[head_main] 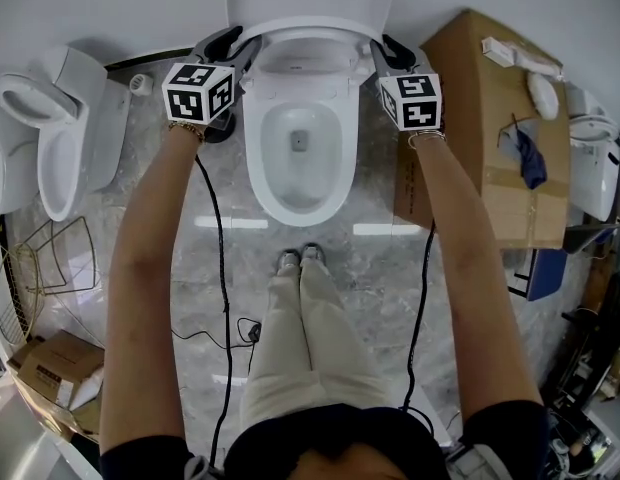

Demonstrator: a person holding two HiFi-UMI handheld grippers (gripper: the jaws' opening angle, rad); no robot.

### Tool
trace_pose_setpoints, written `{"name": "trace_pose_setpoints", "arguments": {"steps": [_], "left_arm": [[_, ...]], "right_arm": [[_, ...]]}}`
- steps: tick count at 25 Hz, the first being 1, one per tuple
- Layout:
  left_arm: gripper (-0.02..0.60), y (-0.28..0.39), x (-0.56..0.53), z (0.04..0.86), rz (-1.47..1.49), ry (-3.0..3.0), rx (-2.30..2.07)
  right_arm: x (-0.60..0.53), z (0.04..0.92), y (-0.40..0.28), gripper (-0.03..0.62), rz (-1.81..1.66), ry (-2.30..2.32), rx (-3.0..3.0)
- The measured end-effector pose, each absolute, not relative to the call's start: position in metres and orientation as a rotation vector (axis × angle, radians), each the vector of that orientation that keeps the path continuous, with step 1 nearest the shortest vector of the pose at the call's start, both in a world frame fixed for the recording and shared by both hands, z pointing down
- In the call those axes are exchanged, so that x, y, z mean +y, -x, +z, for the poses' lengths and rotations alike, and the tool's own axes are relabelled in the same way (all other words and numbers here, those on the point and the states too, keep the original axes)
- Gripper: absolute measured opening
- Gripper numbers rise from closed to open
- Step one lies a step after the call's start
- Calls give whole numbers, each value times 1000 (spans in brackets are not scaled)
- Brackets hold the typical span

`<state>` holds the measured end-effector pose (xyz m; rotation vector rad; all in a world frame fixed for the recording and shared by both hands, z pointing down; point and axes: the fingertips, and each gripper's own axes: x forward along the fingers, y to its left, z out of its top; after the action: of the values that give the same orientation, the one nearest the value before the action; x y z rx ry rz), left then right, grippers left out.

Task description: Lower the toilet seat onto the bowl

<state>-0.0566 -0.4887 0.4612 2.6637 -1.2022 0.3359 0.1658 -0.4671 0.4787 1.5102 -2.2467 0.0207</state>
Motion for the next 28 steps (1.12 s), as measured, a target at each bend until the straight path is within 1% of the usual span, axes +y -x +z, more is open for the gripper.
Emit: {"name": "trace_pose_setpoints", "arguments": {"steps": [7,13,20,28], "left_arm": [[156,61,-454,469,364,-2703,-1153],[164,61,-428,476,318,-2706,-1184],[166,61,-396,488,472,-2777,-1071],[169,63,-365,503,492,-2816,-1083]], "right_arm": [[-433,486,-160,83,32,-1504,-2279],[-408,493,-161,87,35,-1500,-2298],[-377,504,-159,94,40,-1500,-2327],[-348,518,-157,101,40,-1517,-2343]]}}
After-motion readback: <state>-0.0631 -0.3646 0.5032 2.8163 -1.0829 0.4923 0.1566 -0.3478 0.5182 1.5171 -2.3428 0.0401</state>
